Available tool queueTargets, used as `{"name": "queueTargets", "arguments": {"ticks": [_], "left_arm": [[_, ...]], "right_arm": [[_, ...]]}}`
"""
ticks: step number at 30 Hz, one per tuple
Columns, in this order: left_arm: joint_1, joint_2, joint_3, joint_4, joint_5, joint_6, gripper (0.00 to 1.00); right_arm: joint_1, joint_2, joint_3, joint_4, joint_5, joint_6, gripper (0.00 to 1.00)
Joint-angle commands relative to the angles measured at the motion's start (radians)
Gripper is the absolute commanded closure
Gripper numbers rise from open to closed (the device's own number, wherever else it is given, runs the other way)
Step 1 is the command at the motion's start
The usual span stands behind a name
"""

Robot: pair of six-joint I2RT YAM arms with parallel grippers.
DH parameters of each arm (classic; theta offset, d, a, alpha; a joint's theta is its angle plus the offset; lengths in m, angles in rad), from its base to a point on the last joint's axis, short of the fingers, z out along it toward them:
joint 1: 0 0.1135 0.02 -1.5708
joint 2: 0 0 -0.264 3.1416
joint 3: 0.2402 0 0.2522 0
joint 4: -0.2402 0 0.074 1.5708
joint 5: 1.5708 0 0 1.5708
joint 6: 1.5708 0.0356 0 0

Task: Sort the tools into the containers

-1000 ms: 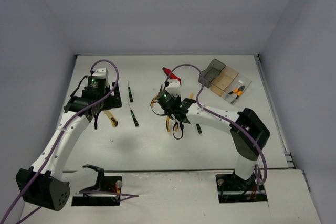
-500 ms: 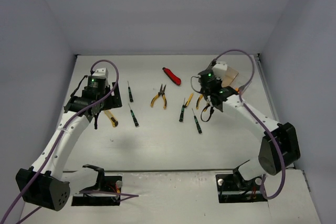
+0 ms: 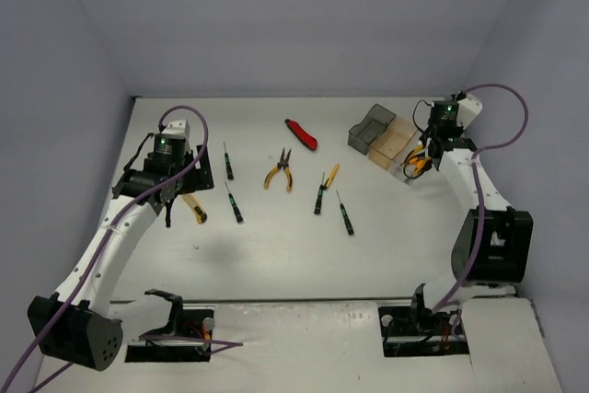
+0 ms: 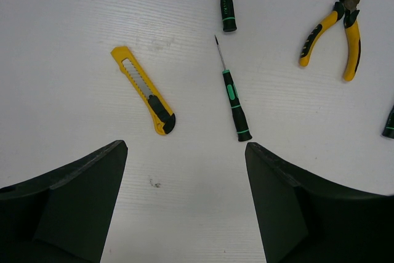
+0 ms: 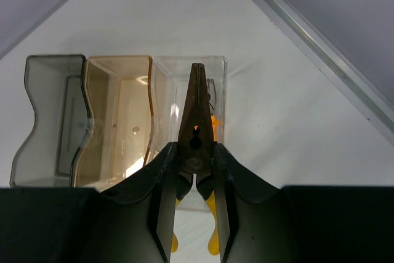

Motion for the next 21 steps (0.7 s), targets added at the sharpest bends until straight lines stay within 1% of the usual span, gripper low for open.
{"name": "queueTargets", "arguments": {"ticks": [1, 6, 12, 21], "left_arm": [[0.006, 0.001, 0.010, 0.026, -0.011, -0.007, 0.25], [0.006, 0.004, 0.011, 0.027, -0.014, -0.006, 0.25], [0.006, 0.010, 0.012, 0.025, -0.014, -0.004, 0.25], [0.006, 0.014, 0.012, 0.024, -0.012, -0.004, 0.25]], "right_arm": [[-0.054, 0.078, 0.102, 0.134, -0.098, 0.010, 1.00], [-0.081, 0.169, 0.161, 0.136, -0.154, 0.023, 1.00], [-0.105, 0.255, 0.190, 0.134, -0.229, 0.077, 1.00], [-0.105, 0.295, 0.166, 0.135, -0.232, 0.057, 1.00]]}}
